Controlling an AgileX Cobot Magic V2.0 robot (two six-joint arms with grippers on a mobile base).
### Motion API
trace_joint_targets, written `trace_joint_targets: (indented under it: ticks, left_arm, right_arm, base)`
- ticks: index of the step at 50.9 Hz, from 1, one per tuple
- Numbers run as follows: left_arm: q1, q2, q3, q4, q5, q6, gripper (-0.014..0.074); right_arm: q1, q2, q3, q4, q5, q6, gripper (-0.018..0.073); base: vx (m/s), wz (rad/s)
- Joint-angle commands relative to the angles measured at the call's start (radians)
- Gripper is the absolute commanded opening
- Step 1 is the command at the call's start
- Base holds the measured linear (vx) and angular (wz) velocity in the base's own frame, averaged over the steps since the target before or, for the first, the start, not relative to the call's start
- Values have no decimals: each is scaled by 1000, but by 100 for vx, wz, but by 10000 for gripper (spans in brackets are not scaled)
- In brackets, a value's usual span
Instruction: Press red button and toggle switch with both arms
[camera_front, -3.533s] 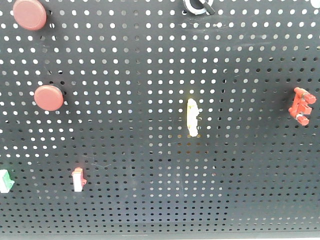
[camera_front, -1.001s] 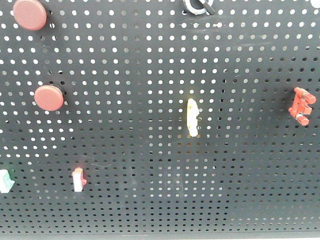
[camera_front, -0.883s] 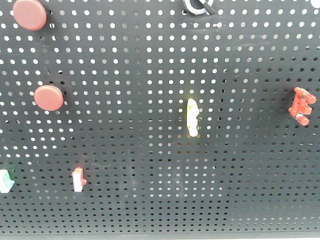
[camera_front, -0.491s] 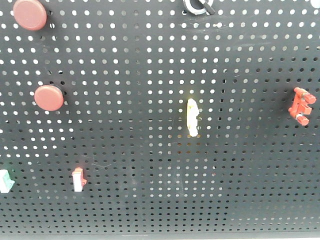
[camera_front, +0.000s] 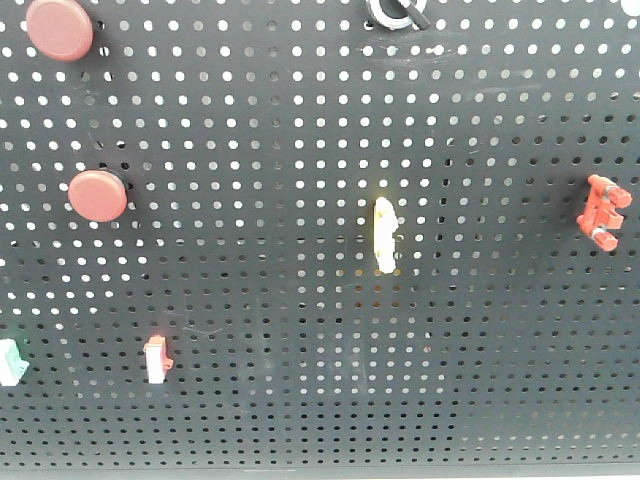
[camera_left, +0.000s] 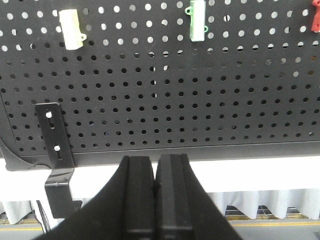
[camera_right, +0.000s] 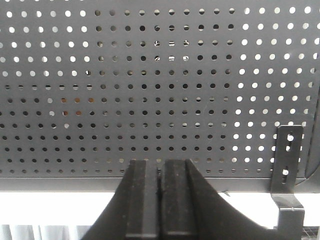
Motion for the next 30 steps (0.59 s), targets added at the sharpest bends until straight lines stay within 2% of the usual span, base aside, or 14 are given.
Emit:
trace_joint_targets:
  ticks: [1,30]
  left_arm:
    - [1,-6,28,-9,-85,-12,1]
    - [1,-6,28,-9,-85,-12,1]
  right_arm:
    - [-3,-18,12,-2,-76,-12,0]
    - [-3,-18,12,-2,-76,-6,0]
  base:
    - [0,0]
    - [0,0]
